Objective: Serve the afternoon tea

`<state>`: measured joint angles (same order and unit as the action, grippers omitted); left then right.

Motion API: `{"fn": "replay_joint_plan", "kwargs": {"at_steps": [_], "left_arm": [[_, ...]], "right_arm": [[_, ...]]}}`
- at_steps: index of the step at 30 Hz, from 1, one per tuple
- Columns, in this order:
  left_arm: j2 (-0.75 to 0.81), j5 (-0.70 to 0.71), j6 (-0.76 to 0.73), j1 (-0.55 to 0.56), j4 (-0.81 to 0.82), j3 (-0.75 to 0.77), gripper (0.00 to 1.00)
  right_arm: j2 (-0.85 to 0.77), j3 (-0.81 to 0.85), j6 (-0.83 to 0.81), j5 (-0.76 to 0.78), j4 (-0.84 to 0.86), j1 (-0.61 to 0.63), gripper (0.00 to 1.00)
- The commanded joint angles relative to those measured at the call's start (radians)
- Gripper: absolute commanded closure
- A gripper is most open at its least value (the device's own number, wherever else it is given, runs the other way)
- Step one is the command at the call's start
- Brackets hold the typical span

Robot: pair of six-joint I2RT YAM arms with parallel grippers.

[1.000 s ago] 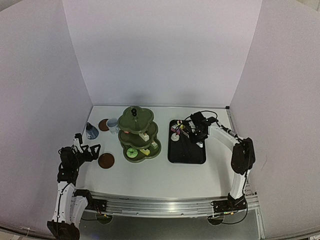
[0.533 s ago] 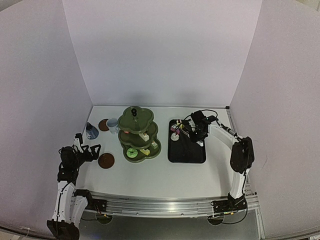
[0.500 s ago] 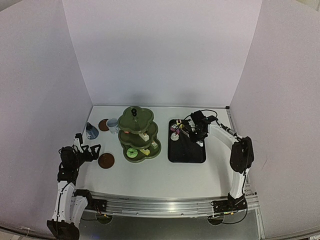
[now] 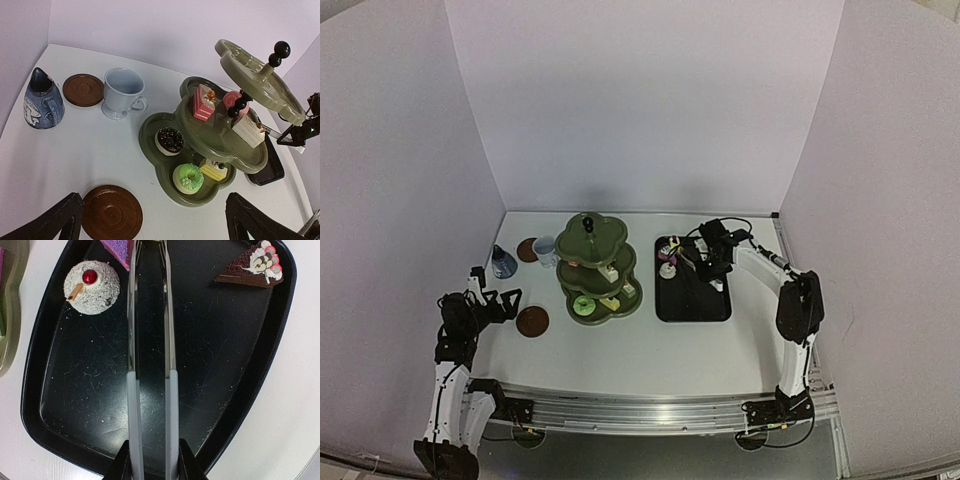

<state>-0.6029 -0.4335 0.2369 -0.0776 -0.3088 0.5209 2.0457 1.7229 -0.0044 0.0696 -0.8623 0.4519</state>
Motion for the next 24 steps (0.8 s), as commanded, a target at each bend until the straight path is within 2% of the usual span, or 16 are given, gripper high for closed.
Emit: {"fn": "replay_joint_plan", "kwargs": {"at_steps": [1,12,24], "left_arm": [[0.003,0.0,-0.008,-0.004,0.01,0.008,0.0],[0.005,-0.002,-0.007,-0.004,0.014,0.007,0.0],[0.015,0.001,-0.007,-0.004,0.016,0.005,0.0]], "right_arm": [[-0.032,0.001,-0.003,-0.017,0.037,-0.002,1.0],[-0.187,-0.119,0.078,0.015,0.11,-0.002,1.0],[-0.288,-0.146,0.106,0.027,0.114,0.002,1.0]]}}
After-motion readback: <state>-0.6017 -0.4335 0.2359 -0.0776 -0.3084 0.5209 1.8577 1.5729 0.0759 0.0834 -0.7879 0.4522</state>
